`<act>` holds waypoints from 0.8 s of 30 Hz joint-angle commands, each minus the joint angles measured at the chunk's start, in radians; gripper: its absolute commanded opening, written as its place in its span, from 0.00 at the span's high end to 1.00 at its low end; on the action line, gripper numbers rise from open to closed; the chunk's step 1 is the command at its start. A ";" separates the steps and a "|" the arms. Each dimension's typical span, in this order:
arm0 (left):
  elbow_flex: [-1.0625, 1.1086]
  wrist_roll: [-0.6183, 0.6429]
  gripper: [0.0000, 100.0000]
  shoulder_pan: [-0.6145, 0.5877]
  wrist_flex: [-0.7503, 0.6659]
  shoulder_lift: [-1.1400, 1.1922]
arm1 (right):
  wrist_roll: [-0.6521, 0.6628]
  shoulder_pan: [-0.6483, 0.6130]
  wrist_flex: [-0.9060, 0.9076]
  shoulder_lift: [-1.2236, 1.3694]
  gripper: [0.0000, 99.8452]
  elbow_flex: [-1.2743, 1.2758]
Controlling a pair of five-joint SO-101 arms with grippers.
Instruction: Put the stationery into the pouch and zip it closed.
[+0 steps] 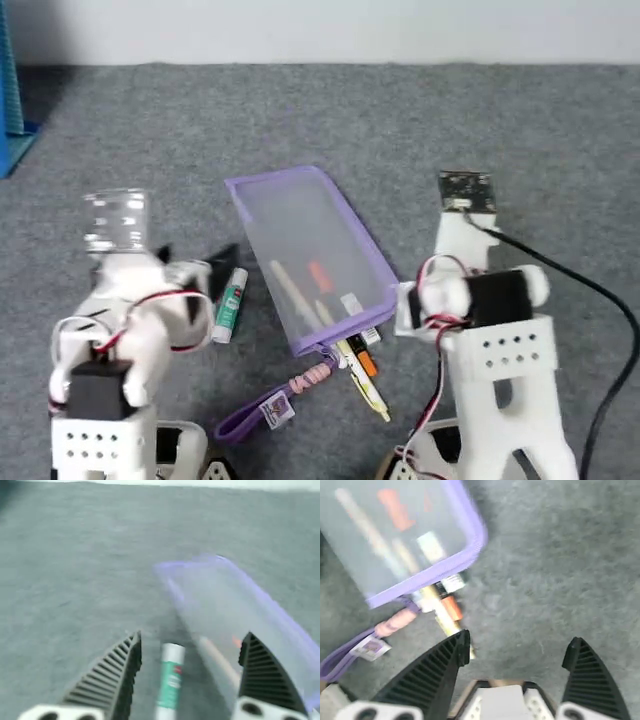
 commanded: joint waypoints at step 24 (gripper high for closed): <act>-0.051 0.008 0.70 -0.601 -0.018 -0.015 | -0.367 -0.731 -0.438 -0.013 0.68 0.390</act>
